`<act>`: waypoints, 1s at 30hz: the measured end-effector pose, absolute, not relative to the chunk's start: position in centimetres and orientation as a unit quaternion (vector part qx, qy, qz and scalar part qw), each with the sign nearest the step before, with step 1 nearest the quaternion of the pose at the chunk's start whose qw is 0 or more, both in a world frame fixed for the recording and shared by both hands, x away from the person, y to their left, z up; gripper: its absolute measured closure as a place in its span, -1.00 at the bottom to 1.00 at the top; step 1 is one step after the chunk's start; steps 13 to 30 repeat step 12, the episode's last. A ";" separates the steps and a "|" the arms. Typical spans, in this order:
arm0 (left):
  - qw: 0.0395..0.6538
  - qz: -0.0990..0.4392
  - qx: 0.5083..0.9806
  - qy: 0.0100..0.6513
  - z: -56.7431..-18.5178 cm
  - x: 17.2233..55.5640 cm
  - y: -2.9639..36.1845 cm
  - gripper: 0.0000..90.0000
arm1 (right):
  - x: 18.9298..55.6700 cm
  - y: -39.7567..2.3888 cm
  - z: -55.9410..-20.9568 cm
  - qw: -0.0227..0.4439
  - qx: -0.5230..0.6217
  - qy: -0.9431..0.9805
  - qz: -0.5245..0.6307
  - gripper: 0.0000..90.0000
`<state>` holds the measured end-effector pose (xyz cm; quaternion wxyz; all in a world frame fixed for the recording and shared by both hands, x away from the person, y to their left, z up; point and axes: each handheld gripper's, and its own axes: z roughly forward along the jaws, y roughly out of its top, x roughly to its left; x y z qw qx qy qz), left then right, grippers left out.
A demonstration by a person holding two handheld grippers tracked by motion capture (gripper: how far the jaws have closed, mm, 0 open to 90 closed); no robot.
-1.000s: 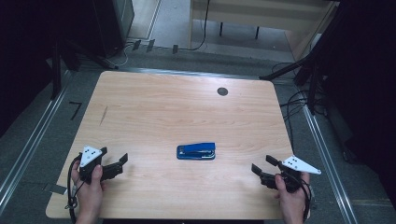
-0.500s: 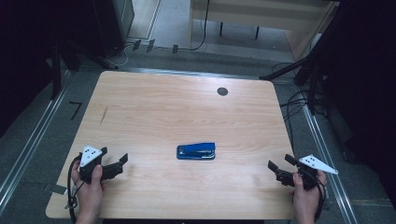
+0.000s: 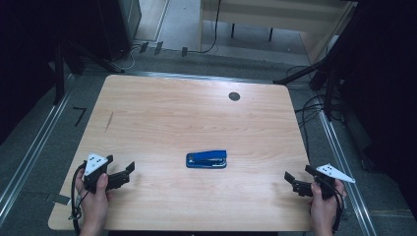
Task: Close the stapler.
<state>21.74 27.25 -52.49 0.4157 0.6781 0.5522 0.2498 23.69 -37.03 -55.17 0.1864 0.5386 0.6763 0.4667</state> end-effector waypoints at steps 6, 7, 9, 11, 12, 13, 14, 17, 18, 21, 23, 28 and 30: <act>0.414 0.250 0.679 0.552 -52.5 21.8 27.2 -0.68 | 23.6 -36.8 -55.1 0.198 0.539 0.675 0.463 -1.00; 0.414 0.251 0.679 0.552 -52.5 21.8 27.2 -0.68 | 23.6 -36.7 -55.1 0.198 0.540 0.676 0.460 -1.00; 0.414 0.251 0.679 0.552 -52.5 21.8 27.2 -0.68 | 23.6 -36.6 -55.1 0.199 0.542 0.678 0.455 -1.00; 0.414 0.248 0.678 0.554 -52.5 21.8 27.2 -0.68 | 23.7 -36.5 -55.2 0.198 0.539 0.682 0.452 -1.00; 0.415 0.248 0.678 0.554 -52.5 21.8 27.2 -0.68 | 23.6 -36.4 -55.1 0.200 0.538 0.685 0.449 -1.00; 0.415 0.248 0.678 0.554 -52.5 21.8 27.2 -0.68 | 23.6 -36.4 -55.1 0.200 0.538 0.685 0.449 -1.00; 0.415 0.248 0.678 0.554 -52.5 21.8 27.2 -0.68 | 23.6 -36.4 -55.1 0.200 0.538 0.685 0.449 -1.00; 0.415 0.248 0.678 0.554 -52.5 21.8 27.2 -0.68 | 23.6 -36.4 -55.1 0.200 0.538 0.685 0.449 -1.00; 0.415 0.248 0.678 0.554 -52.5 21.8 27.2 -0.68 | 23.6 -36.4 -55.1 0.200 0.538 0.685 0.449 -1.00; 0.415 0.248 0.678 0.554 -52.5 21.8 27.2 -0.68 | 23.6 -36.4 -55.1 0.200 0.538 0.685 0.449 -1.00; 0.415 0.248 0.678 0.554 -52.5 21.8 27.2 -0.68 | 23.6 -36.4 -55.1 0.200 0.538 0.685 0.449 -1.00; 0.415 0.248 0.678 0.554 -52.5 21.8 27.2 -0.68 | 23.6 -36.4 -55.1 0.200 0.538 0.685 0.449 -1.00; 0.415 0.248 0.678 0.554 -52.5 21.8 27.2 -0.68 | 23.6 -36.4 -55.1 0.200 0.538 0.685 0.449 -1.00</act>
